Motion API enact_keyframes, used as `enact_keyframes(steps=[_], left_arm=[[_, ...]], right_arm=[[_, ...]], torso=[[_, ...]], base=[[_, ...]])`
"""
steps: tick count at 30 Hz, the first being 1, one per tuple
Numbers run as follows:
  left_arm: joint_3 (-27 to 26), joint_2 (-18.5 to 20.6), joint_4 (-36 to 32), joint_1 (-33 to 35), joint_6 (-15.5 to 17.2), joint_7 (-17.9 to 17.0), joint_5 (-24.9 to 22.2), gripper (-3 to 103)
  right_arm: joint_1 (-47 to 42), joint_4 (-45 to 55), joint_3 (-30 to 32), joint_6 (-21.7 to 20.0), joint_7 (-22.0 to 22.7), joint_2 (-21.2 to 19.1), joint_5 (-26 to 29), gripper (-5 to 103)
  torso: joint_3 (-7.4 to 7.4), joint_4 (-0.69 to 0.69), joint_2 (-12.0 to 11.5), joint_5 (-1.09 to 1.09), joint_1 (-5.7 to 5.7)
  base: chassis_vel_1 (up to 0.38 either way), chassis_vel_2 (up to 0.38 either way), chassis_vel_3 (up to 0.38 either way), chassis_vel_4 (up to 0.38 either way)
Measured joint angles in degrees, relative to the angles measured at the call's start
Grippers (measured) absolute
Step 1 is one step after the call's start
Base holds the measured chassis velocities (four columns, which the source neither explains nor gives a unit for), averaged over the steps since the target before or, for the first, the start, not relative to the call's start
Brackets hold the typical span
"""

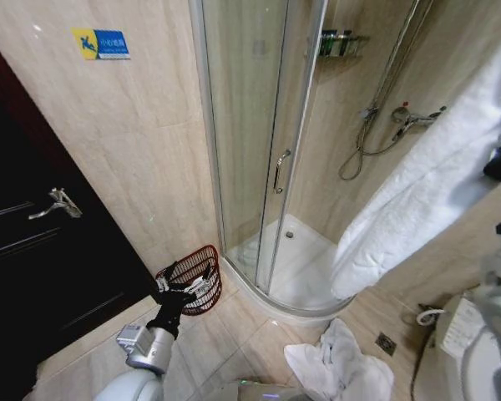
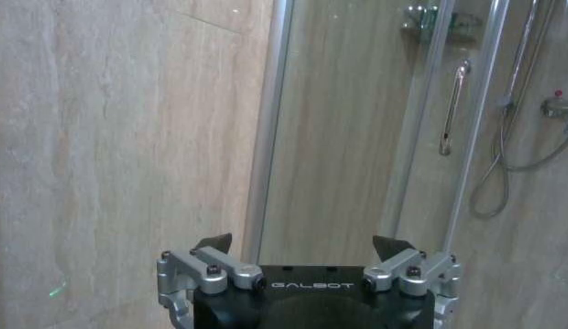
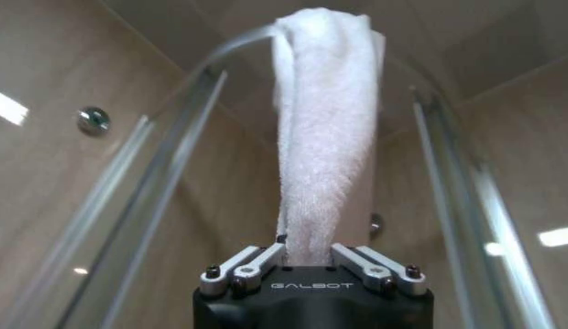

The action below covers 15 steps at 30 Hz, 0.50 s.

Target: Discard the used towel into the hamper.

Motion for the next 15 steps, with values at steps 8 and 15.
enact_keyframes(steps=[8,15], left_arm=[[0.0,0.0,0.0,0.0,0.0,0.0,0.0,100],[0.0,0.0,0.0,0.0,0.0,0.0,0.0,100]], right_arm=[[-6.0,-0.2,2.2,3.2,-4.2,7.9,-2.4,5],[-6.3,-0.2,5.3,3.2,-4.4,6.7,-2.3,5]], torso=[[0.0,0.01,0.0,-0.02,0.0],[0.0,0.01,0.0,-0.01,0.0]], base=[[0.0,0.0,0.0,0.0],[0.0,0.0,0.0,0.0]])
